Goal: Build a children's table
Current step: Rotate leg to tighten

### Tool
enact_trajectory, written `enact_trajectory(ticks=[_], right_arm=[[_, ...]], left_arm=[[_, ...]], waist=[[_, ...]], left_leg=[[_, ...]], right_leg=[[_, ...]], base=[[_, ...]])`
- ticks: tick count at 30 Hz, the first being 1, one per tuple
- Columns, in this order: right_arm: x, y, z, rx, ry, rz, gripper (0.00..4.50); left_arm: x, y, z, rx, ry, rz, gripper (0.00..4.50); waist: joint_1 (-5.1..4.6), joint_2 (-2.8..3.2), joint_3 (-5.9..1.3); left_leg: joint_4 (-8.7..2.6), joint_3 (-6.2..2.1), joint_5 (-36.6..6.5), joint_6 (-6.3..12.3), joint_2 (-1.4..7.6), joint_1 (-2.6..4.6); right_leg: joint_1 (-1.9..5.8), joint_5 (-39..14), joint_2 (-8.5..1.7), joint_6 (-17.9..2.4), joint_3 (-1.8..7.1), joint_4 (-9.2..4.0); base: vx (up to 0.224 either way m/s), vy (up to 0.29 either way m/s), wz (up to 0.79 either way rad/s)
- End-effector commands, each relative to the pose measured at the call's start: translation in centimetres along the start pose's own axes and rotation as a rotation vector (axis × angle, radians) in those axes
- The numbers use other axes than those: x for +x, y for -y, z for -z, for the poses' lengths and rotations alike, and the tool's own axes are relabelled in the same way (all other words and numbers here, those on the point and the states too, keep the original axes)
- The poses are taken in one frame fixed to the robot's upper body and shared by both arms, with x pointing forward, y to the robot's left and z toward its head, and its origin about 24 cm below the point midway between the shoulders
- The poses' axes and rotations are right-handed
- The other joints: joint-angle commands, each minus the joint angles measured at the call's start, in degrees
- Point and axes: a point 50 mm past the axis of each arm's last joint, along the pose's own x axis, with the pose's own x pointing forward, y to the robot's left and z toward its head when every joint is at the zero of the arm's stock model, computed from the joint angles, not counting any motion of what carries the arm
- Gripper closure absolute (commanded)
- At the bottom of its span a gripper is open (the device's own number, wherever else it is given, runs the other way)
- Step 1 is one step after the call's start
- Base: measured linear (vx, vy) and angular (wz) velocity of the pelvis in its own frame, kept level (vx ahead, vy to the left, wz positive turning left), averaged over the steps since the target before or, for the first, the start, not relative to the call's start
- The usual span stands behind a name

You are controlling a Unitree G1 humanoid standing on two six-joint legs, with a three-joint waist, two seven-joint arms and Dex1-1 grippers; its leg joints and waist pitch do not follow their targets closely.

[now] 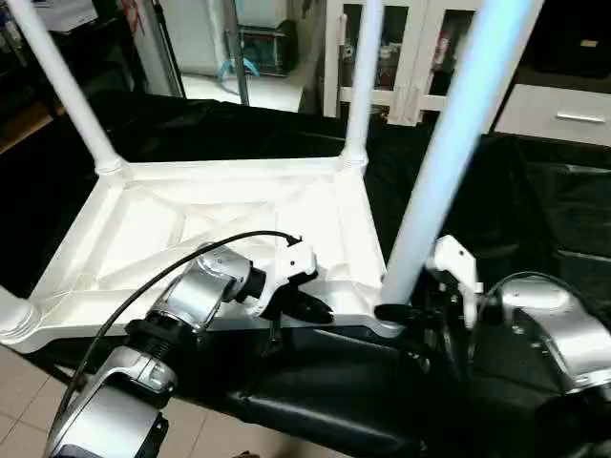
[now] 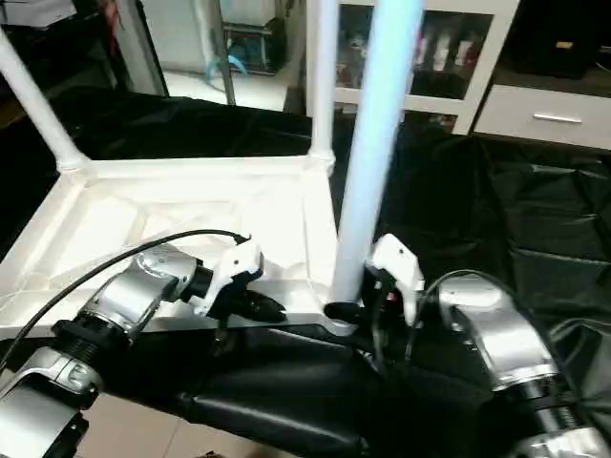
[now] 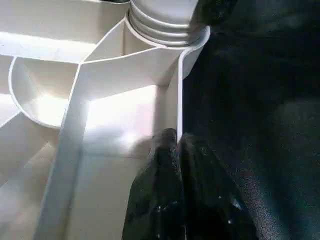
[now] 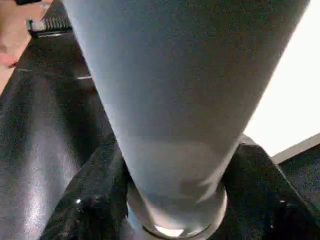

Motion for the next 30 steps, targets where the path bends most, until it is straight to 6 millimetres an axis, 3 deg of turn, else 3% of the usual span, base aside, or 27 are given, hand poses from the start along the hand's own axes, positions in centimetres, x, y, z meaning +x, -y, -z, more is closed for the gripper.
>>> enact_trajectory(ticks=[1, 4, 9, 12, 16, 18, 20, 21, 22, 26, 28, 29, 30], right_arm=[[-0.5, -0.1, 0.4, 0.009, -0.022, -0.017, 2.15], [-0.6, -0.3, 0.5, 0.018, -0.047, -0.055, 2.32], [-0.3, -0.5, 0.9, 0.026, -0.071, -0.083, 2.38], [0.3, -0.2, 0.8, 0.035, -0.032, -0.027, 2.39], [0.8, 0.2, 0.9, 0.061, 0.003, 0.04, 2.41], [2.5, 0.4, 1.8, 0.196, 0.071, 0.231, 2.41], [2.5, 0.4, 1.8, 0.196, 0.071, 0.232, 2.41], [3.3, 0.1, 2.1, 0.246, 0.093, 0.276, 2.41], [3.3, 0.1, 2.1, 0.246, 0.093, 0.276, 2.41], [4.3, -0.2, 2.3, 0.286, 0.104, 0.326, 2.42], [6.4, -0.2, 2.4, 0.35, 0.096, 0.499, 2.42], [7.0, 0.1, 2.4, 0.366, 0.081, 0.586, 2.42], [7.0, 0.1, 2.4, 0.366, 0.081, 0.586, 2.43]], left_arm=[[0.9, 0.7, 1.4, -0.042, -0.077, 0.059, 4.5], [0.8, 0.7, 1.5, -0.046, -0.076, 0.057, 4.5], [0.8, 0.7, 1.5, -0.055, -0.069, 0.053, 4.5], [1.0, 0.7, 1.4, -0.062, -0.053, 0.038, 4.5], [1.1, 0.6, 1.3, -0.068, -0.04, 0.018, 4.5], [1.6, -0.5, 0.8, -0.091, -0.006, -0.109, 4.5], [1.6, -0.5, 0.8, -0.091, -0.006, -0.109, 4.5], [1.8, -1.0, 0.6, -0.106, 0.004, -0.165, 4.5], [1.8, -1.0, 0.6, -0.106, 0.004, -0.165, 4.5], [2.1, -1.4, 0.3, -0.116, 0.01, -0.218, 4.5], [2.6, -2.2, -0.4, -0.124, 0.025, -0.325, 4.5], [2.8, -2.4, -0.7, -0.124, 0.033, -0.351, 4.5], [2.8, -2.4, -0.7, -0.124, 0.033, -0.351, 4.5]], waist=[[-0.17, -0.7, -3.16], [-0.1, -1.21, -3.15], [0.08, -1.18, -3.08], [0.02, -1.86, -3.01], [-0.23, -1.61, -2.68], [-0.82, -1.81, -2.2], [-1.15, -1.86, -2.24], [-1.99, -2.04, -2.12], [-1.93, -1.98, -2.15], [-2.61, -1.92, -2.11], [-3.08, -1.77, -2.04], [-3.47, -1.94, -1.84], [-3.47, -1.94, -1.84]], left_leg=[[-3.67, -0.86, -8.02, 5.42, 3.45, 0.21], [-3.66, -0.82, -7.86, 5.52, 3.38, 0.1], [-3.68, -0.85, -8.0, 5.57, 3.41, 0.12], [-3.69, -0.82, -7.79, 5.52, 3.35, 0.0], [-4.01, -0.87, -10.69, 4.26, 3.26, 0.13], [-4.64, -1.13, -15.25, 1.72, 3.07, 0.38], [-4.86, -1.44, -16.7, 0.54, 3.04, 0.59], [-5.07, -1.54, -18.01, 0.24, 2.91, 0.33], [-5.06, -1.59, -18.49, 0.15, 2.95, 0.62], [-5.29, -1.7, -19.59, 0.15, 3.06, 0.56], [-5.39, -1.62, -20.55, -0.53, 2.89, 0.82], [-5.76, -2.11, -21.68, -1.28, 2.89, 0.39], [-5.76, -2.11, -21.68, -1.28, 2.89, 0.39]], right_leg=[[2.98, -6.98, -3.59, -15.06, 2.38, -3.0], [3.06, -7.3, -3.6, -14.8, 2.38, -3.03], [2.88, -9.36, -3.71, -14.18, 2.41, -3.14], [2.88, -10.89, -3.79, -13.48, 2.46, -3.23], [2.57, -16.56, -3.91, -12.15, 2.47, -4.0], [2.18, -24.54, -3.88, -9.59, 2.46, -4.89], [2.22, -26.73, -3.88, -8.28, 2.3, -5.15], [2.13, -27.39, -3.7, -7.24, 2.34, -5.34], [1.99, -27.91, -3.81, -7.1, 2.27, -5.5], [2.03, -26.93, -3.8, -7.2, 2.23, -5.63], [1.68, -27.08, -3.71, -7.33, 2.26, -5.88], [2.17, -28.79, -3.81, -6.3, 2.02, -5.87], [2.17, -28.79, -3.81, -6.3, 2.02, -5.87]], base=[[0.0, 0.0, 0.0], [0.0, 0.0, 0.0], [0.0, 0.0, 0.0], [0.0, 0.0, 0.0], [0.0, 0.0, 0.0], [0.0, 0.0, 0.0], [0.0, 0.0, 0.0], [0.0, 0.0, 0.0], [0.0, 0.0, 0.0], [0.0, 0.0, 0.0], [0.0, 0.0, 0.0], [0.0, 0.0, 0.0], [0.0, 0.0, 0.0]])
